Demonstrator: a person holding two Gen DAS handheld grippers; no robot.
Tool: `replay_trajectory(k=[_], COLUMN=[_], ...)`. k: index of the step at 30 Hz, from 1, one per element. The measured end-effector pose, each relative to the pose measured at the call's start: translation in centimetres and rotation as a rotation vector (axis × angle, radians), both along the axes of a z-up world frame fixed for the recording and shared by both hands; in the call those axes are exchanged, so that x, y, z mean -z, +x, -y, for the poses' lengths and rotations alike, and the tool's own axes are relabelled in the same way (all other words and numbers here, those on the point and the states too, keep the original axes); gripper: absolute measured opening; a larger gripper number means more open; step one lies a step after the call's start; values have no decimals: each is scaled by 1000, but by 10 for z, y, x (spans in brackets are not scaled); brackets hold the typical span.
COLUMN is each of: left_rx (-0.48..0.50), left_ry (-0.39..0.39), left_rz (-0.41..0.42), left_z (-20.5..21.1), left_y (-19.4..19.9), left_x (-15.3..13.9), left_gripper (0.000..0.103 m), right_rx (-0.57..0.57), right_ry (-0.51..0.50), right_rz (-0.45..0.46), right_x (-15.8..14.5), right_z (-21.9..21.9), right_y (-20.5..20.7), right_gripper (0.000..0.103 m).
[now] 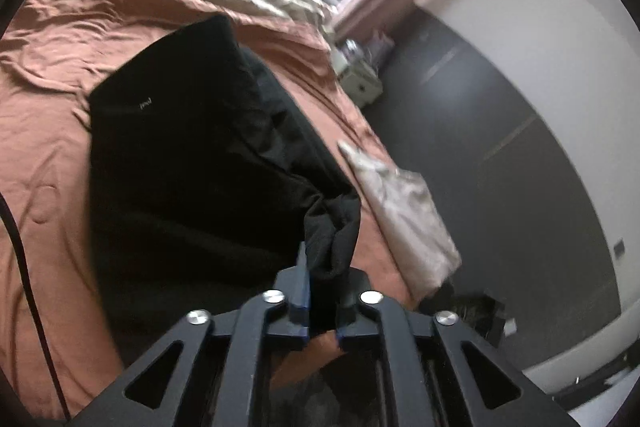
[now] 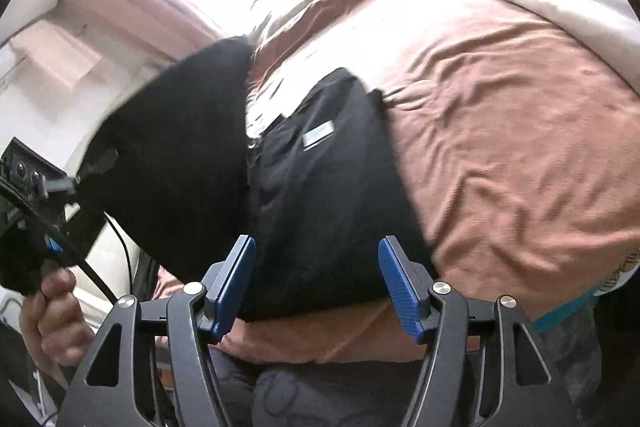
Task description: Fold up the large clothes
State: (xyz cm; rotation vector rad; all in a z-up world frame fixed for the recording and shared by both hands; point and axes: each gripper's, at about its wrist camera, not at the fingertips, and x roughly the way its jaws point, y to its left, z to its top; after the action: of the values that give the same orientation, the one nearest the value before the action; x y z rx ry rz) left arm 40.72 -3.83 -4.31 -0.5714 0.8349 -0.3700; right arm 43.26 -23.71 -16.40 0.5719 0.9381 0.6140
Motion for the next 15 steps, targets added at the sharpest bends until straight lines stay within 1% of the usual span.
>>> replay_trajectory(k=[2, 3, 4, 5, 8, 9, 12, 15], left_rx=[64, 89, 93, 86, 33, 13, -48, -103], left_ry=[-1, -10, -7, 2, 35, 39, 51, 70], left_rz=[-53, -70, -73, -71, -74, -81, -108, -139], left_z=[16, 22, 24, 23, 10, 2, -23, -43], left_y=[7, 9, 9, 8, 6, 5, 2, -1], left_x=[13, 20, 24, 25, 30, 32, 38, 48], left_gripper=[40, 47, 58, 64, 66, 66, 66, 66], right_rx=[21, 28, 34, 37, 35, 30, 10, -18], right_ry=[-2, -3, -3, 1, 20, 30, 53, 76], right_rz=[-17, -23, -30, -36, -40, -41, -40, -48], right_x=[5, 8, 9, 11, 12, 12, 9, 11], right_z=[9, 11, 14, 17, 22, 21, 14, 2], right_y=[1, 3, 4, 5, 6, 6, 11, 21], right_gripper=[62, 62, 62, 62, 63, 65, 68, 68])
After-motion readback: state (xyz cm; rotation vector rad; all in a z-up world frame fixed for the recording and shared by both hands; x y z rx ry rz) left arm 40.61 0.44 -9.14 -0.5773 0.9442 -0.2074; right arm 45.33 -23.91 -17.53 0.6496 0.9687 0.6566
